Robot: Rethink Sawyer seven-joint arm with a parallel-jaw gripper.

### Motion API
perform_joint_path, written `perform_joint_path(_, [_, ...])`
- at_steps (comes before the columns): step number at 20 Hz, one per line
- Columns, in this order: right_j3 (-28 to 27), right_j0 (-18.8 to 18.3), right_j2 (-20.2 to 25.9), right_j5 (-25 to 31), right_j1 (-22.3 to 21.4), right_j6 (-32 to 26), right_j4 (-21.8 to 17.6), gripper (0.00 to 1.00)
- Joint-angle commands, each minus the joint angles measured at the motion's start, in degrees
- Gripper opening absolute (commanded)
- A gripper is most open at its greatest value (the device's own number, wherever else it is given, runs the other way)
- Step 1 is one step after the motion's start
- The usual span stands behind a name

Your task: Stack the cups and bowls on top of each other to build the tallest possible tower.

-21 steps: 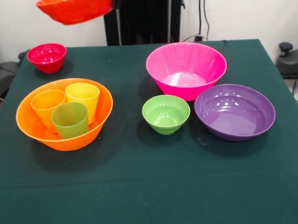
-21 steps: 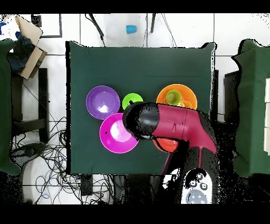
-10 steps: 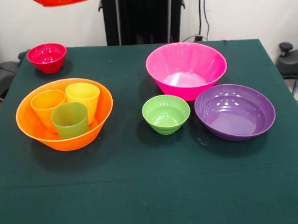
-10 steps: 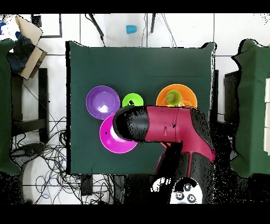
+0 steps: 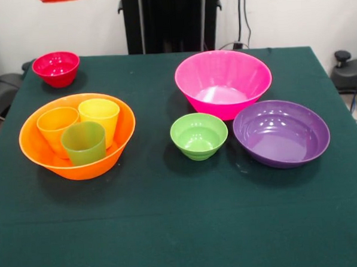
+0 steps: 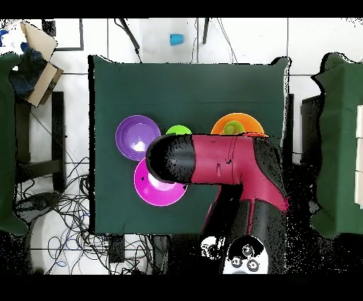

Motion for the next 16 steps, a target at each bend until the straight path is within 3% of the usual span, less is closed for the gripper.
perform_joint_path(1, [0.0, 0.6, 3.0, -2.9, 6.8, -0.5, -5.6, 0.00])
perform_joint_path(9, [-0.4, 1.0, 2.1, -9.2, 11.5, 2.4, -7.7, 0.00])
perform_joint_path(16, [-1.7, 1.9, 1.1, -8.1, 12.3, 2.3, -7.7, 0.00])
